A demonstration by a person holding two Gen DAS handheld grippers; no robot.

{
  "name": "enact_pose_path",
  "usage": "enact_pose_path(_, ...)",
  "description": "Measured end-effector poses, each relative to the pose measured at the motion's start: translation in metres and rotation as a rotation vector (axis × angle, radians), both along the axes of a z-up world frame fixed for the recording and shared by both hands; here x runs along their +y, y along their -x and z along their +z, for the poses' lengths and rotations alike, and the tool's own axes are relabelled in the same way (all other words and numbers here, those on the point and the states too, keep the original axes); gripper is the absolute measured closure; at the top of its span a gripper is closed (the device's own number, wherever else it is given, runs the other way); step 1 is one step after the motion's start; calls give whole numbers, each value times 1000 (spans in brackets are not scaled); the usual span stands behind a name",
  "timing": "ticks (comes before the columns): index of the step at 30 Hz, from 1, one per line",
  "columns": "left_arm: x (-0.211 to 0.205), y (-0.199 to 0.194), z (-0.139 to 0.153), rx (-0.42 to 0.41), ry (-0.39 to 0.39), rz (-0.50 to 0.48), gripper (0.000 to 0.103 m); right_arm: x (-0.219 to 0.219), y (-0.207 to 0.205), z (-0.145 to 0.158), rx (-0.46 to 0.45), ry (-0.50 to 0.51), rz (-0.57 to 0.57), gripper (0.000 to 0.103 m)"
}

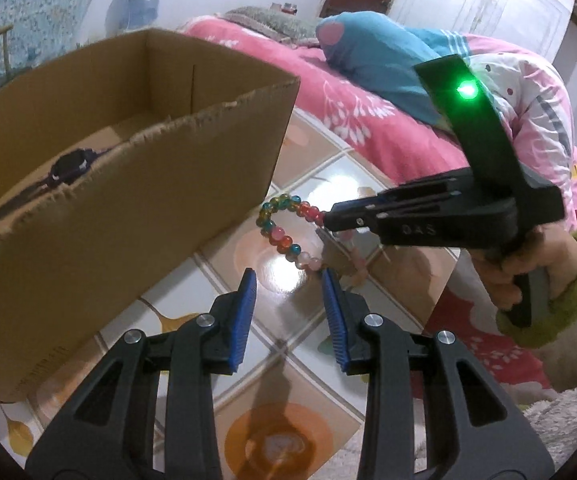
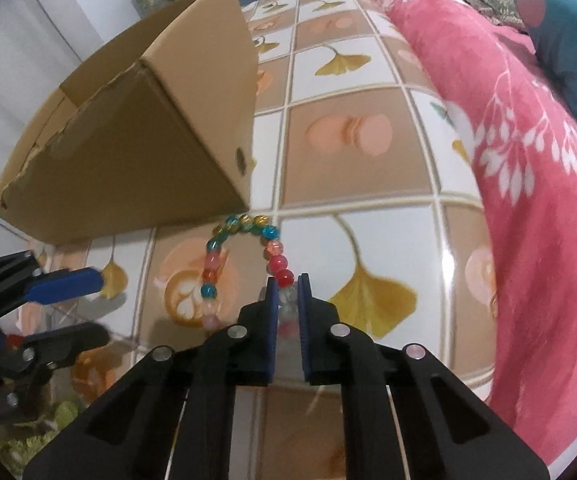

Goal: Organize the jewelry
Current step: 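Grasp the multicolour beaded bracelet with the right gripper, then close the left gripper on the multicolour bracelet while the right gripper holds it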

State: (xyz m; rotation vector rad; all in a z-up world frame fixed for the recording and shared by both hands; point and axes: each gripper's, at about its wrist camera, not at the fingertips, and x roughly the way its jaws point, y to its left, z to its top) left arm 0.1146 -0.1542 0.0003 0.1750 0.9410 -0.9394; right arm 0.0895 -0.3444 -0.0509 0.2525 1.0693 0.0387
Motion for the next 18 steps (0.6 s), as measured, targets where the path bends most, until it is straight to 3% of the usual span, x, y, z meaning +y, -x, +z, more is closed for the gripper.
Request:
enact_pose_path(6,9,1,-4,-3,-13,27,70,24,10,-6,27,-104,70,93)
enact_pose_path(14,36,6,-11,9,-56,107,70,52,3,-16,51,-315,128,93)
enact_pose_path(18,54,4,-16,35,-63,162,70,56,4,-16,50,-292,146,93)
